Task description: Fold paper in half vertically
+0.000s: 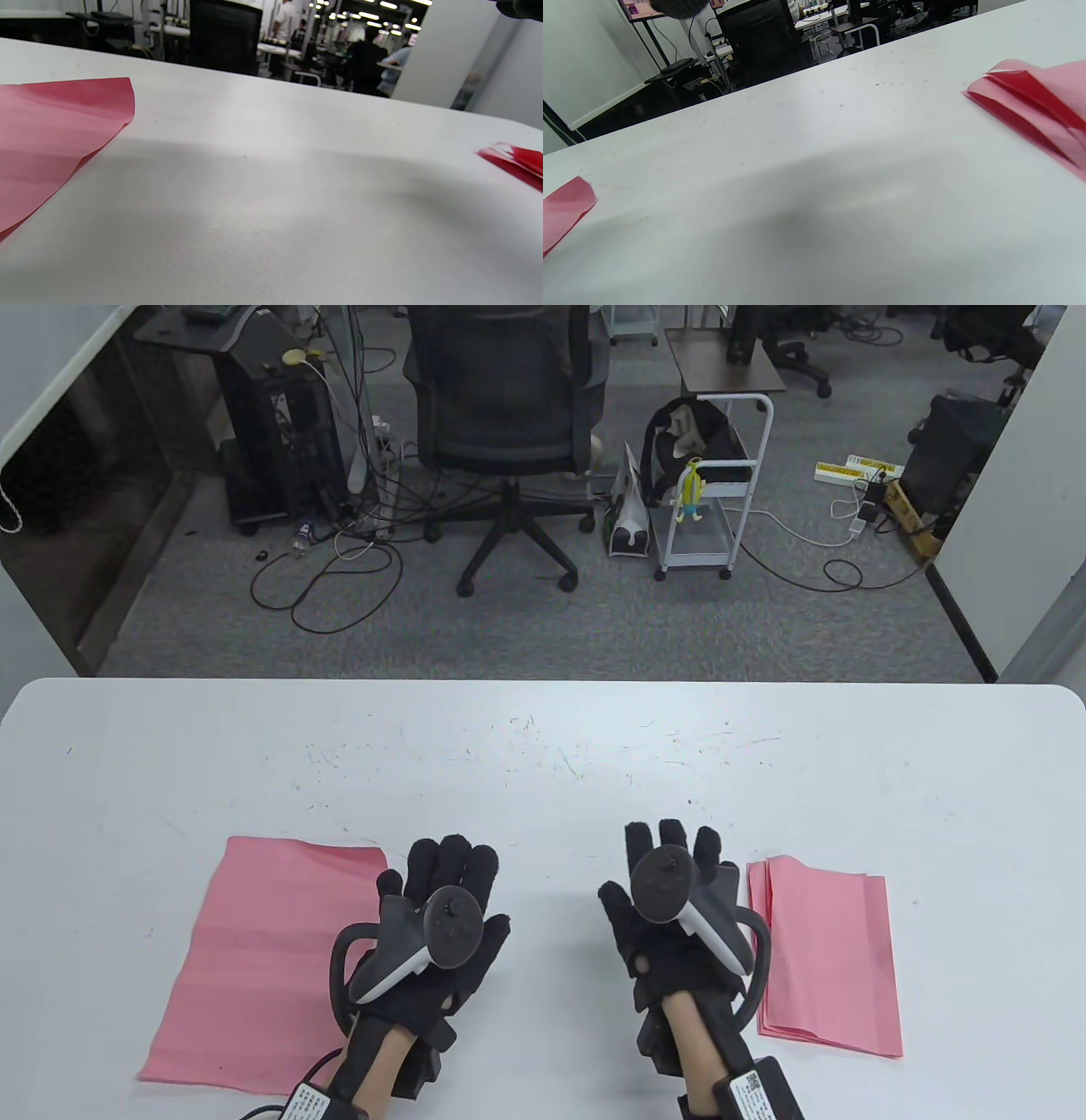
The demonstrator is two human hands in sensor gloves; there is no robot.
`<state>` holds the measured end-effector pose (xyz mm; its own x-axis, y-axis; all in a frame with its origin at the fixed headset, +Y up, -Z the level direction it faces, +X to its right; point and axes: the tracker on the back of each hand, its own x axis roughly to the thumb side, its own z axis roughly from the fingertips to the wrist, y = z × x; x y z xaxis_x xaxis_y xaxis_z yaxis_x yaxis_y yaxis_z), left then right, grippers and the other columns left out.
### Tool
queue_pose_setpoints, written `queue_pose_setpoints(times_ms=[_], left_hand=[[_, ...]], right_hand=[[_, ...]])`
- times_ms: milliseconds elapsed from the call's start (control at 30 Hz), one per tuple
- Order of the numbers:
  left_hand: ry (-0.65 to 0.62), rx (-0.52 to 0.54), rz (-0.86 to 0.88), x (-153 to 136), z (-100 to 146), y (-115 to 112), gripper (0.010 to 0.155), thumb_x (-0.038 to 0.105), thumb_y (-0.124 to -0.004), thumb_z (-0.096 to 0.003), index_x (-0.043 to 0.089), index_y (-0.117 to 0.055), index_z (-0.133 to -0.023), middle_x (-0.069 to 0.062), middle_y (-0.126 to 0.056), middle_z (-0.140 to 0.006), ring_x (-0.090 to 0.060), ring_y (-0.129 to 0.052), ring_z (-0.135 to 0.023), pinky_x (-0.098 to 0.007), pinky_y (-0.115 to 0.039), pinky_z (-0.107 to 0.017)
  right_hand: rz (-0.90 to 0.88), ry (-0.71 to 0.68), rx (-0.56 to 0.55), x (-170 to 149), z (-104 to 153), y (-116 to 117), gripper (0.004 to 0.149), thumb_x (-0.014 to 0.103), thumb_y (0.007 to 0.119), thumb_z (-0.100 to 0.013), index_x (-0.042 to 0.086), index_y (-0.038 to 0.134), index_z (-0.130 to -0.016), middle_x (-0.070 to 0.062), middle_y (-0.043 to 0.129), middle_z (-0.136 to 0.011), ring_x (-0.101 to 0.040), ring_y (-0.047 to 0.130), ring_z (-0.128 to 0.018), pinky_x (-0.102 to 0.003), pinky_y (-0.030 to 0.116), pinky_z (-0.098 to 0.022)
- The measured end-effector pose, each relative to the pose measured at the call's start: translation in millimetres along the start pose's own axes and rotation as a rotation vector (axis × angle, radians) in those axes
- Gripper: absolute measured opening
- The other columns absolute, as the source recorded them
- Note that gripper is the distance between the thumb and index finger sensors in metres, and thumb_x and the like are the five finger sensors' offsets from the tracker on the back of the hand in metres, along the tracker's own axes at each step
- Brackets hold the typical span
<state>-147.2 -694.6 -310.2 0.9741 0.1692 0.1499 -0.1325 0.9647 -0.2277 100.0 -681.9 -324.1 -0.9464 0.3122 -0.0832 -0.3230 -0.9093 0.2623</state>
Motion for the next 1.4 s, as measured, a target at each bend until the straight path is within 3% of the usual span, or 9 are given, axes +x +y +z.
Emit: queue_pose_setpoints(times_ms=[233,733,833,900,1033,1200,1400], left_hand=[[0.022,-0.005,-0.011,-2,-3,-2,0.078,0.066,-0.042,-0.0538,0.039,-0.003,-0.116,0.003,0.002,-0.127,-0.033,0.001,-0.117,-0.066,-0.015,-0.083],[0.055,-0.018,-0.064,-3,-5,-8,0.078,0.066,-0.042,-0.0538,0.039,-0.004,-0.116,0.003,0.000,-0.127,-0.033,-0.001,-0.117,-0.066,-0.017,-0.083],[0.092,-0.065,-0.074,-12,-10,-10,0.077,0.065,-0.044,-0.0540,0.038,-0.006,-0.116,0.001,-0.002,-0.127,-0.034,-0.001,-0.117,-0.066,-0.017,-0.082],[0.146,-0.148,-0.106,-25,-15,-10,0.077,0.065,-0.043,-0.0542,0.039,-0.004,-0.116,0.000,-0.001,-0.127,-0.034,0.000,-0.117,-0.066,-0.016,-0.082],[0.261,-0.215,-0.104,-61,-24,-13,0.077,0.065,-0.045,-0.0537,0.039,-0.008,-0.116,0.003,-0.003,-0.128,-0.033,-0.002,-0.117,-0.066,-0.017,-0.083],[0.434,-0.338,-0.027,-113,-33,-21,0.077,0.065,-0.046,-0.0536,0.042,-0.006,-0.115,0.004,0.004,-0.125,-0.033,0.001,-0.116,-0.066,-0.017,-0.083],[0.617,-0.443,0.027,-166,-29,-36,0.080,0.066,-0.047,-0.0540,0.042,0.003,-0.112,0.001,0.009,-0.123,-0.038,0.002,-0.115,-0.069,-0.022,-0.083]], right_hand=[[0.052,-0.046,0.054,13,-2,20,0.074,0.053,0.070,-0.049,0.034,0.029,-0.108,-0.005,0.017,-0.117,-0.042,0.006,-0.103,-0.066,0.016,-0.072],[0.077,-0.073,0.023,9,9,17,0.073,0.051,0.070,-0.050,0.032,0.032,-0.109,-0.006,0.019,-0.117,-0.042,0.008,-0.103,-0.066,0.017,-0.072],[0.063,-0.078,0.013,7,12,13,0.073,0.051,0.070,-0.050,0.032,0.032,-0.109,-0.006,0.020,-0.117,-0.042,0.009,-0.103,-0.066,0.017,-0.072],[0.052,-0.082,0.011,5,13,11,0.072,0.051,0.070,-0.050,0.032,0.032,-0.109,-0.006,0.020,-0.117,-0.042,0.009,-0.103,-0.066,0.018,-0.072],[0.024,-0.090,0.011,1,14,7,0.072,0.051,0.070,-0.050,0.031,0.033,-0.109,-0.007,0.021,-0.117,-0.043,0.010,-0.103,-0.066,0.018,-0.072],[0.004,-0.094,0.010,-3,15,4,0.072,0.051,0.069,-0.050,0.031,0.034,-0.109,-0.007,0.022,-0.117,-0.044,0.011,-0.104,-0.066,0.018,-0.072],[-0.016,-0.101,0.010,-6,16,1,0.071,0.051,0.069,-0.050,0.031,0.035,-0.109,-0.008,0.023,-0.117,-0.044,0.012,-0.104,-0.066,0.019,-0.072]])
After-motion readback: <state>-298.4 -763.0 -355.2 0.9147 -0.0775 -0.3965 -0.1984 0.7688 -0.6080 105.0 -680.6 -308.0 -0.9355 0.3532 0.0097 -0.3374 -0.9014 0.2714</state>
